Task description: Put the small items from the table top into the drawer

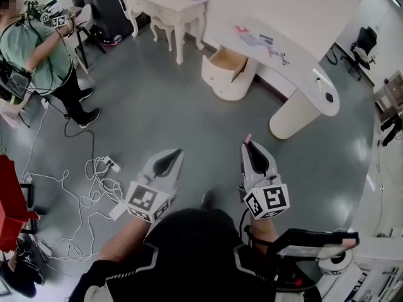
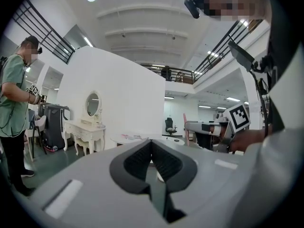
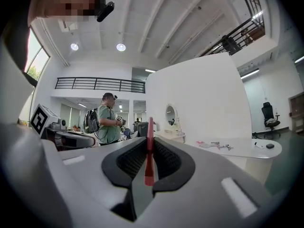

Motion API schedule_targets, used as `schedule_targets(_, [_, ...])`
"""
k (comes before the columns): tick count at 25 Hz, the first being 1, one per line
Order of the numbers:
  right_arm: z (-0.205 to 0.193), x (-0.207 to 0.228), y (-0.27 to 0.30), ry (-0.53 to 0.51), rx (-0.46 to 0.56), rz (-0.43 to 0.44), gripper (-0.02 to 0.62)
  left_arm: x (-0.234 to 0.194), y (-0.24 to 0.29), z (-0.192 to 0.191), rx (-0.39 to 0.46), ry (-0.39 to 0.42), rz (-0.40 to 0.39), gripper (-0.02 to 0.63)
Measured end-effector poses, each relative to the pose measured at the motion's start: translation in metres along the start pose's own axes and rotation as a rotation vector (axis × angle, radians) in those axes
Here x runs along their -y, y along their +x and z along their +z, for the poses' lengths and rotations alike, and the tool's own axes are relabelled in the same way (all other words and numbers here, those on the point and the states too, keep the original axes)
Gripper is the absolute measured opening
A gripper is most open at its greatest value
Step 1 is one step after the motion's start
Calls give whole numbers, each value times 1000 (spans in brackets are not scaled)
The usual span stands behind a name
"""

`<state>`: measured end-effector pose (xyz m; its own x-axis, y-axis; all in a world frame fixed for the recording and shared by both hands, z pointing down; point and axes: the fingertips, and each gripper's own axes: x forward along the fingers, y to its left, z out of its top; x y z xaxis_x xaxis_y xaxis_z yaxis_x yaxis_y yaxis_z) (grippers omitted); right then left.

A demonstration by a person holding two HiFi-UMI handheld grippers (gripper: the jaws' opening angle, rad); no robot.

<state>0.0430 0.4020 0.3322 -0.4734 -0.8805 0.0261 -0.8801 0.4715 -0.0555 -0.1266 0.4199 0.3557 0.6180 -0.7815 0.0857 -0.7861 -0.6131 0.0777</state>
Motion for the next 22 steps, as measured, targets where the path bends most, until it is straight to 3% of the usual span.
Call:
schedule_targets(7, [-2, 55, 15, 36, 12, -14, 48, 3, 59, 4, -33, 5, -9, 0])
schedule_targets(22, [-5, 139, 46, 44, -10, 41, 48, 5, 159, 10, -78, 0, 31, 0])
